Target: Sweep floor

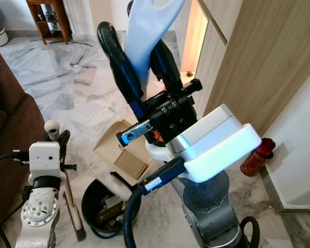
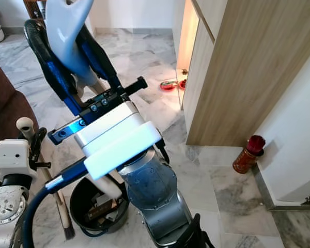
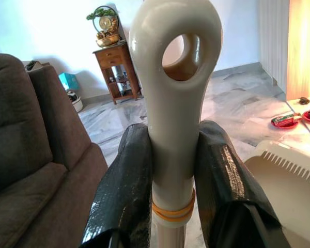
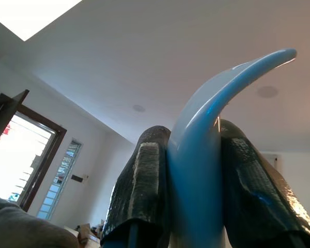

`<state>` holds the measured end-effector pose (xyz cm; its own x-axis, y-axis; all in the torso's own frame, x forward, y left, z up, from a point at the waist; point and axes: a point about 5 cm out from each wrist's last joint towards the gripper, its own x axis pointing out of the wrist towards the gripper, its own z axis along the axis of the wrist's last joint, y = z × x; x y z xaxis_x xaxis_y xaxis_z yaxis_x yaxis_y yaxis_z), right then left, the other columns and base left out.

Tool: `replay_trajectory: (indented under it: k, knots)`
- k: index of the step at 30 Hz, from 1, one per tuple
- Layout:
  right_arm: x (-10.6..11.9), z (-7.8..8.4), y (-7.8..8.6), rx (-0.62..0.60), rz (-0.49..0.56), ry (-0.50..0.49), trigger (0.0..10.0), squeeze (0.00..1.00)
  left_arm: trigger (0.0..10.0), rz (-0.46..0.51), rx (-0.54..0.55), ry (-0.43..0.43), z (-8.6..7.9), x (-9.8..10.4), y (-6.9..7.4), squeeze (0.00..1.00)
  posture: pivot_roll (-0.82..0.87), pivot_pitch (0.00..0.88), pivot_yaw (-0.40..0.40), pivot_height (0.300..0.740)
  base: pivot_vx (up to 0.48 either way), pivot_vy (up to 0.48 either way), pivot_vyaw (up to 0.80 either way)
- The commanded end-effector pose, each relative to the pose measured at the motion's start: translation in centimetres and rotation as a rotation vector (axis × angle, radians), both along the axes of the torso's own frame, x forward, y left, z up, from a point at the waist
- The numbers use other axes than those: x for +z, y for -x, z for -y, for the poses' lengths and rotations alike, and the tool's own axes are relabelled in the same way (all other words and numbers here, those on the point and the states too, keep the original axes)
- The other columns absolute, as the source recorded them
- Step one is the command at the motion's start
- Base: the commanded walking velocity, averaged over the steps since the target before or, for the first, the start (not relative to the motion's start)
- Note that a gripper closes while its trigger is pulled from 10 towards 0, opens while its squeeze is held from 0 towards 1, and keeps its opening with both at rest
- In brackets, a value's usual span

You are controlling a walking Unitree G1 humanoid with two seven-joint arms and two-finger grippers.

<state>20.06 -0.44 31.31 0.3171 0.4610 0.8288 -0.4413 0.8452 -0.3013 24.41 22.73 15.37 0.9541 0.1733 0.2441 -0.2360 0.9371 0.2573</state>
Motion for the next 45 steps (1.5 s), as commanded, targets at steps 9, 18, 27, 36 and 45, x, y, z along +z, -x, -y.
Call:
replay_trajectory:
  k: [9, 18, 27, 36, 45]
  knots:
    - [1.5, 0.4, 1.1, 0.015, 0.086, -0.062, 10.0, 0.0, 10.0, 0.046, 0.0, -0.03, 0.1, 0.9, -0.1, 0.0, 0.05, 0.097, -0.004, 0.74, 0.0, 0.0, 0.0]
    - [1.5, 0.4, 1.3, -0.02, 0.132, -0.029, 10.0, 0.0, 10.0, 0.048, -0.002, -0.03, 0.1, 0.9, -0.2, 0.0, 0.05, 0.098, -0.003, 0.74, 0.0, 0.0, 0.0]
    - [1.0, 0.1, 0.6, 0.059, -0.012, -0.068, 10.0, 0.0, 10.0, 0.048, -0.003, -0.028, 0.2, 0.8, -0.2, 0.0, 0.05, 0.097, -0.005, 0.74, 0.0, 0.0, 0.0]
    - [1.7, 0.4, 0.7, 0.001, 0.047, -0.064, 10.0, 0.0, 10.0, 0.048, -0.001, -0.029, 0.2, 0.8, -0.2, 0.0, 0.05, 0.097, -0.004, 0.74, 0.0, 0.0, 0.0]
    - [1.4, 0.8, 0.2, -0.049, 0.048, -0.056, 10.0, 0.0, 10.0, 0.047, -0.004, -0.029, 0.2, 0.8, -0.2, 0.0, 0.05, 0.097, -0.005, 0.74, 0.0, 0.0, 0.0]
